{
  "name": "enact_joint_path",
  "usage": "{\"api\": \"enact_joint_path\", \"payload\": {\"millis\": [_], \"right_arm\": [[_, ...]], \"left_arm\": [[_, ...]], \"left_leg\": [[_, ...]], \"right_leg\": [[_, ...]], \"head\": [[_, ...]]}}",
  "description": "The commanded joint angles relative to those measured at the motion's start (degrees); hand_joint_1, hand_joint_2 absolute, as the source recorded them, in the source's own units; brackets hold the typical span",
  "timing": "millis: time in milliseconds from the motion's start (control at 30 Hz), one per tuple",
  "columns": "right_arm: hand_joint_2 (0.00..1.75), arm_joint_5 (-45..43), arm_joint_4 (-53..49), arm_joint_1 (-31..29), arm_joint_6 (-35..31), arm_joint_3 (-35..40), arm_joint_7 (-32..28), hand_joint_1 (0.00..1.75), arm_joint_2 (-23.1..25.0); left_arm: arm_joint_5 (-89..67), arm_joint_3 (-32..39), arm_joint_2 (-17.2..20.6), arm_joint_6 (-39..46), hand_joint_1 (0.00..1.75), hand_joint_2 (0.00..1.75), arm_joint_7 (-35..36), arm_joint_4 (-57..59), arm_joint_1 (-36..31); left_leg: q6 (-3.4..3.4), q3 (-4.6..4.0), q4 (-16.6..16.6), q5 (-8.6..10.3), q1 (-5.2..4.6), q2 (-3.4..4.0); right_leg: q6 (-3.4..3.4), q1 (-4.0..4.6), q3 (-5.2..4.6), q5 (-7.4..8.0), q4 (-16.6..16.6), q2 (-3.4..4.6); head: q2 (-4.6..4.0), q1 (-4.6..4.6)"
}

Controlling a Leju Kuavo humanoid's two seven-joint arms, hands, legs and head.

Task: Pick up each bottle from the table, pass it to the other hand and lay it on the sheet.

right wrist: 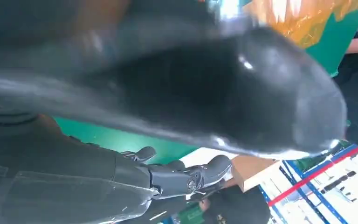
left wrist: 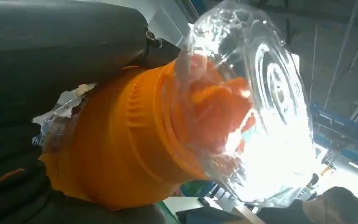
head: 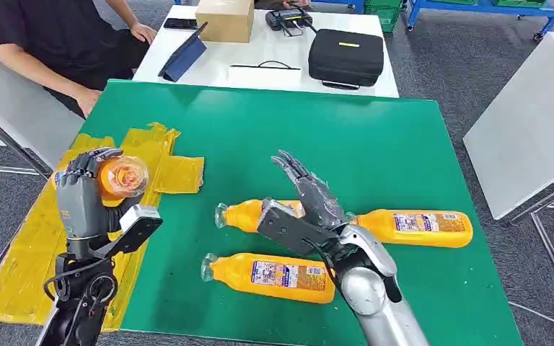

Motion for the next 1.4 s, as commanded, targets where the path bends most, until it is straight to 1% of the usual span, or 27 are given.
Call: {"api": "enact_joint_path", "payload": {"millis": [33,133,167,233,267,300,333,367,433,467,533,567,633,667,767,833,867,933,967,1000,1033,1167,1200,1233,1267,1333,1400], "right_arm": [[0.00,0.53,-0.78,1.09,1.58,1.46,-0.67,0.00,-1.18],[0.00,0.65,-0.28,1.55,1.66,2.54,-1.34,0.00,-1.15],[0.00,0.65,0.33,1.30,1.71,2.73,-1.35,0.00,-0.97],[0.00,0.57,1.26,0.86,1.87,2.95,-1.48,0.00,-0.94],[0.00,0.51,1.77,0.72,1.94,2.95,-1.57,0.00,-0.92],[0.00,0.51,2.15,0.63,1.99,2.99,-1.61,0.00,-0.93],[0.00,0.48,2.46,0.59,2.15,3.13,-1.77,0.00,-1.02],[0.00,0.49,2.92,0.49,2.37,3.34,-1.90,0.00,-1.08],[0.00,0.99,4.23,-0.12,3.39,4.22,-2.01,0.00,-1.08],[0.00,1.47,4.85,-0.51,4.03,4.78,-1.89,0.00,-1.08],[0.00,1.93,5.74,-0.73,4.79,5.67,-1.50,0.00,-1.38],[0.00,2.53,6.21,-0.59,5.12,6.36,-1.24,0.00,-1.76],[0.00,3.32,6.33,0.15,5.30,7.08,-1.05,0.00,-2.17],[1.75,3.76,6.14,0.83,5.33,7.47,-0.94,0.00,-2.47],[1.75,4.73,5.56,2.63,5.97,8.99,-0.67,0.00,-3.47],[1.75,4.88,6.07,3.62,6.41,10.36,-0.68,0.00,-4.35],[0.00,5.12,6.41,3.89,6.66,11.01,-0.49,0.00,-4.75],[0.00,5.32,7.07,4.41,6.60,11.94,0.28,0.00,-5.47],[0.00,5.62,7.40,4.52,6.45,12.22,0.78,0.00,-5.69],[0.00,5.97,7.73,4.76,6.20,12.29,1.29,0.00,-5.77],[1.75,6.40,7.99,4.82,6.13,12.40,1.77,0.00,-5.90],[1.75,7.50,9.68,5.19,6.44,13.22,3.13,0.00,-6.59],[1.75,7.70,10.00,5.21,6.65,13.51,3.52,0.00,-6.85],[1.75,7.67,10.23,5.29,6.69,13.66,3.49,0.00,-7.11],[1.75,8.07,10.63,5.28,6.82,13.90,3.99,0.00,-7.30],[1.75,8.68,11.12,5.43,6.97,14.01,4.50,0.00,-7.57],[1.75,8.84,11.55,5.58,6.91,13.98,4.49,0.00,-7.59]], "left_arm": [[-12.44,0.36,3.36,0.25,1.75,1.75,5.73,9.80,-0.82],[-15.31,0.58,3.23,0.77,1.75,1.75,6.86,11.26,0.21],[-15.42,0.49,2.97,0.71,1.75,1.75,6.78,11.43,0.67],[-16.47,0.48,2.73,-0.23,1.75,1.75,7.00,11.78,1.09],[-16.76,0.06,2.91,-1.16,1.75,1.75,6.84,12.59,1.03],[-16.97,-0.19,2.93,-1.49,1.75,1.75,6.81,13.38,0.95],[-17.33,-0.79,3.18,-2.75,1.75,1.75,6.66,14.90,0.62],[-18.65,-1.61,3.56,-3.64,1.75,1.75,6.77,16.81,0.12],[-21.26,-3.97,4.21,-5.86,1.75,1.75,7.11,25.07,-2.57],[-22.63,-5.23,4.20,-6.37,1.75,1.75,8.04,30.69,-4.63],[-22.59,-6.59,3.90,-9.84,1.75,1.75,8.21,39.75,-8.46],[-20.98,-6.96,3.60,-10.97,1.75,1.75,7.68,44.65,-10.58],[-19.24,-6.78,3.41,-11.42,1.75,1.75,7.12,49.25,-12.20],[-17.85,-6.13,3.30,-11.67,1.75,1.75,6.67,51.15,-12.73],[-16.35,-5.59,3.64,-11.39,1.75,1.75,6.55,53.73,-13.28],[-15.88,-5.24,3.59,-11.69,1.75,1.75,6.22,53.79,-13.18],[-15.73,-5.15,3.46,-12.04,1.75,1.75,6.16,53.78,-13.18],[-14.76,-4.56,3.13,-12.97,1.75,1.75,5.56,53.34,-13.06],[-14.35,-4.22,2.99,-13.14,1.33,1.75,5.52,53.14,-12.96],[-13.68,-3.40,2.66,-13.09,0.00,0.00,6.10,53.05,-12.95],[-14.54,-3.66,2.79,-12.68,0.00,0.00,7.26,52.88,-12.91],[-12.79,-0.62,2.33,-13.04,0.00,0.00,7.42,47.81,-10.50],[-12.66,-0.27,2.42,-13.33,0.00,0.00,7.28,46.46,-9.91],[-12.62,-0.06,2.53,-13.46,0.00,0.00,7.12,45.55,-9.52],[-12.30,0.65,2.55,-13.45,0.00,0.00,6.60,43.94,-8.82],[-12.09,1.45,2.66,-13.39,0.00,0.00,6.15,42.03,-8.10],[-12.10,1.96,2.70,-13.74,0.00,0.00,6.15,40.57,-7.59]], "left_leg": [[-0.17,0.27,-0.05,-0.05,-0.01,0.10],[-0.16,0.35,-0.13,-0.05,-0.03,0.12],[-0.10,0.21,-0.09,-0.02,-0.04,0.10],[-0.19,0.30,-0.06,-0.08,-0.01,0.19],[-0.11,0.17,-0.05,-0.03,-0.01,0.11],[-0.17,0.26,-0.04,-0.06,-0.01,0.13],[-0.11,0.17,-0.06,-0.02,-0.01,0.08],[-0.15,0.27,-0.09,-0.02,-0.02,0.09],[-0.20,0.36,-0.12,0.00,-0.02,0.08],[-0.12,0.24,-0.16,0.06,-0.05,-0.03],[-0.19,0.31,-0.15,0.06,-0.03,-0.04],[-0.14,0.26,-0.17,0.10,-0.05,-0.15],[-0.18,0.32,-0.18,0.11,-0.04,-0.15],[-0.20,0.27,-0.15,0.12,-0.03,-0.09],[-0.28,0.33,-0.15,0.10,-0.02,0.08],[-0.25,0.25,-0.13,0.09,-0.02,0.09],[-0.28,0.33,-0.14,0.08,0.00,0.08],[-0.33,0.49,-0.17,0.07,0.01,0.12],[-0.36,0.50,-0.17,0.08,-0.02,0.13],[-0.29,0.45,-0.15,0.09,-0.01,0.07],[-0.33,0.47,-0.15,0.10,-0.01,0.08],[-0.43,0.40,-0.15,0.18,-0.01,0.19],[-0.41,0.39,-0.14,0.21,-0.01,0.03],[-0.52,0.39,-0.13,0.22,0.02,0.15],[-0.44,0.37,-0.13,0.25,0.00,0.03],[-0.42,0.36,-0.12,0.28,0.01,0.02],[-0.42,0.32,-0.10,0.29,0.00,-0.01]], "right_leg": [[-0.16,0.04,0.26,-0.06,-0.02,-0.25],[-0.16,0.02,0.33,-0.05,-0.07,-0.22],[-0.10,-0.01,0.19,-0.03,-0.04,-0.12],[-0.18,0.04,0.26,-0.06,-0.01,-0.17],[-0.10,0.02,0.15,-0.03,-0.02,-0.13],[-0.16,0.04,0.24,-0.06,0.00,-0.22],[-0.10,0.02,0.17,-0.02,-0.03,-0.16],[-0.14,0.02,0.25,-0.03,-0.05,-0.23],[-0.19,0.04,0.35,-0.03,-0.06,-0.32],[-0.11,-0.02,0.25,0.00,-0.09,-0.27],[-0.18,0.02,0.32,-0.01,-0.08,-0.41],[-0.14,-0.01,0.29,-0.01,-0.09,-0.44],[-0.18,0.02,0.36,0.00,-0.11,-0.50],[-0.15,0.01,0.30,0.01,-0.10,-0.37],[-0.32,0.03,0.31,0.10,-0.11,-0.24],[-0.28,0.02,0.22,0.11,-0.07,-0.16],[-0.31,0.05,0.29,0.09,-0.09,-0.24],[-0.37,0.07,0.44,0.09,-0.11,-0.27],[-0.40,0.04,0.43,0.08,-0.05,-0.29],[-0.33,0.03,0.38,0.11,-0.02,-0.16],[-0.36,0.05,0.37,0.12,-0.01,-0.20],[-0.40,0.06,0.26,0.19,0.01,-0.19],[-0.33,0.04,0.28,0.14,0.03,-0.17],[-0.44,0.09,0.28,0.18,0.02,-0.32],[-0.33,0.03,0.25,0.15,0.04,-0.12],[-0.46,0.04,0.26,0.23,0.07,-0.11],[-0.46,0.03,0.23,0.22,0.10,-0.11]], "head": [[0.00,-0.02],[0.00,0.00],[0.00,-0.02],[0.00,-0.02],[0.00,-0.02],[0.00,0.00],[0.00,0.00],[0.00,0.00],[0.00,0.00],[0.00,-0.02],[0.00,-0.02],[0.00,0.00],[0.00,0.00],[0.00,0.00],[0.00,0.00],[0.00,-0.04],[0.00,0.00],[0.00,-0.02],[0.00,-0.02],[0.00,-0.02],[0.00,-0.02],[0.00,-0.02],[0.00,0.00],[0.00,-0.02],[0.00,-0.02],[0.00,0.00],[0.00,-0.02]]}}
